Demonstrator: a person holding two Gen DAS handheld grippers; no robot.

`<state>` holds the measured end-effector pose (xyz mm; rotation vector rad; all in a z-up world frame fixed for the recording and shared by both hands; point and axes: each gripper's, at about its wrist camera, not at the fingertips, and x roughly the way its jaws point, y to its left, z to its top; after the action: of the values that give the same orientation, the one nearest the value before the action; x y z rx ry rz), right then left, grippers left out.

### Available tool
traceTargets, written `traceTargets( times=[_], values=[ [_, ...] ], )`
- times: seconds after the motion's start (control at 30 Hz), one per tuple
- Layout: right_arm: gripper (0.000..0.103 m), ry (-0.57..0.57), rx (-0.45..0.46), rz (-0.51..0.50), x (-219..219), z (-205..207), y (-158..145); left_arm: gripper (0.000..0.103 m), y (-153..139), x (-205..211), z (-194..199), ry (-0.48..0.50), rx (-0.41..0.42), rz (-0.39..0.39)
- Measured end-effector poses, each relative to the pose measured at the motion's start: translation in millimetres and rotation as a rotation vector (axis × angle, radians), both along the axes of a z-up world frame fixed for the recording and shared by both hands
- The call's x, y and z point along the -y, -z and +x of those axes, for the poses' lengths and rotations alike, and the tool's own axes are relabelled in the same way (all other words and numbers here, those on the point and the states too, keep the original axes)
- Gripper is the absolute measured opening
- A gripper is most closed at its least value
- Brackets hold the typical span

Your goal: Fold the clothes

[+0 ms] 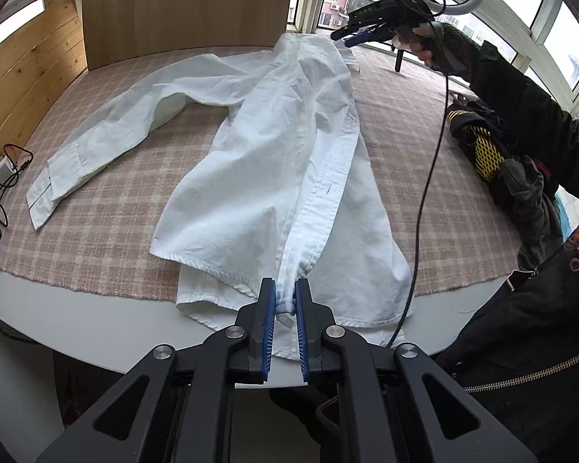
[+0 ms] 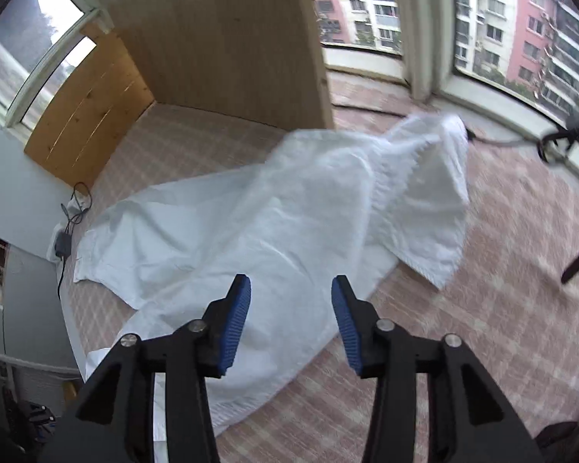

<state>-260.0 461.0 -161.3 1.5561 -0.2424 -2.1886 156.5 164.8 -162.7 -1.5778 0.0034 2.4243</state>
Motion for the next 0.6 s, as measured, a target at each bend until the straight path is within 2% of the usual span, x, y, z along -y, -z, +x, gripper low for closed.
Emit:
traceTargets(
  times=[0.1,0.23,0.33,0.37,0.43,0.47,0.6],
  values=[
    [0.044,0.077,0.08,-0.076,-27.2,5.6,29.4,0.01,8.0,1.0,-0.1,0.012,0.024,-0.002],
    [0.044,0.116,0.098,-0.183,-34.9,-2.0,45.9,0.01,9.6,-2.9,-3.5,0.034,0.034,-0.006],
    [0.044,0.054,0.076,-0.177,-19.4,-9.3,48.5,0.01,8.4,-5.5,-6.0,0.046,0.034,-0.009],
    [0.043,0.03,0.065,-0.139,-12.1,-10.0,47.9,0.01,8.1,-6.0,-6.1,0.05,0.035,-0.013],
    [0.008,-0.024,0.041,-0.118,-0.3,-10.7,42.5,0.01,7.0,-6.5,-5.8,0.056,0.037,-0.022],
    [0.002,-0.04,0.028,-0.138,3.2,-11.8,35.9,0.01,5.7,-6.1,-5.3,0.056,0.036,-0.024],
    [0.002,-0.073,-0.075,-0.155,19.9,-27.0,-9.5,0.01,-6.7,-5.8,-4.1,0.054,0.019,-0.017]
  ],
)
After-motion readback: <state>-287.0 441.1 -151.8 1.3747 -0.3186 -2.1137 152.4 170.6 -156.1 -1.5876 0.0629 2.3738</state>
